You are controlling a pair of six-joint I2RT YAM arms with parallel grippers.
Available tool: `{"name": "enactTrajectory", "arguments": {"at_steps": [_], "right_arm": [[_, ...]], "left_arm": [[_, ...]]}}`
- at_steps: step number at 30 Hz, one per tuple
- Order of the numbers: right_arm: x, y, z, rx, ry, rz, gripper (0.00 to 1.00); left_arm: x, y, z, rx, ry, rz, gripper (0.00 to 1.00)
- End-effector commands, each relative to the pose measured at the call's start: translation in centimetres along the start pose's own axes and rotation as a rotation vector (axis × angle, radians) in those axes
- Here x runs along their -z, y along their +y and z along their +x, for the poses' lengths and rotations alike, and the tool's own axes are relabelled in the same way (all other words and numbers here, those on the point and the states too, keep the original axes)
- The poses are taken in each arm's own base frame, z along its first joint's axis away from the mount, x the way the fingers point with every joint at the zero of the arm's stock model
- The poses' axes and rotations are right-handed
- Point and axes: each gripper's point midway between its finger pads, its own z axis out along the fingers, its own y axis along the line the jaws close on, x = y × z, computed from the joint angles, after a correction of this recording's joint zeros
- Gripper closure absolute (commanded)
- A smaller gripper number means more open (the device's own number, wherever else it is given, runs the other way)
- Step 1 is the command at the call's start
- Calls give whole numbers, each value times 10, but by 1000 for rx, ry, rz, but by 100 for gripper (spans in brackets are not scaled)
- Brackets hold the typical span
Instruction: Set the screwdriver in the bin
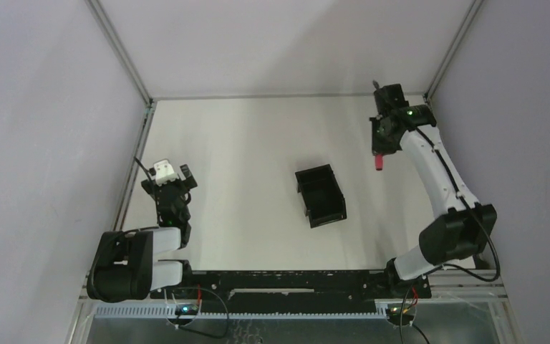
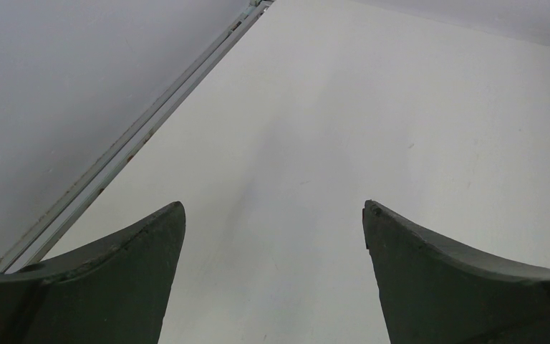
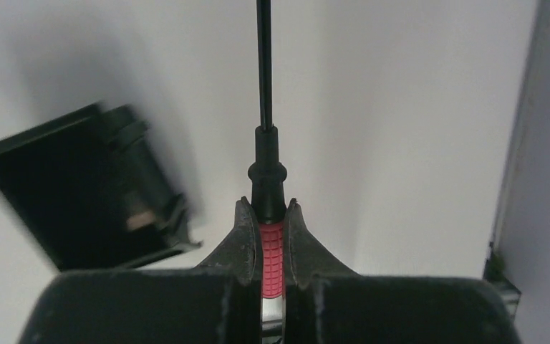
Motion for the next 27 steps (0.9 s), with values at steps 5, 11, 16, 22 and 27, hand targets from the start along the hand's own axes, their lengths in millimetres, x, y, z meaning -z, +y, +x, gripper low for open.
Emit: {"name": "enactTrajectory", "arguments": {"at_steps": [5,11,16,22,27], "right_arm": [[94,153,27,432,-286,-430,100],[67,177,55,581,-300,-465,100],[13,180,77,648,-231,-410,100],[-38,187,103,687,-135,-382,100],[-69,178,115,686,-58,-302,97]], "left_arm": [[-10,-10,-28,18,-76,24,2],[-10,-10,-27,17,-75,22,2],[-10,-10,-28,18,-76,23,2],[-10,-10,-27,18,-74,23,2],[-10,-10,-27,17,-75,23,2]]}}
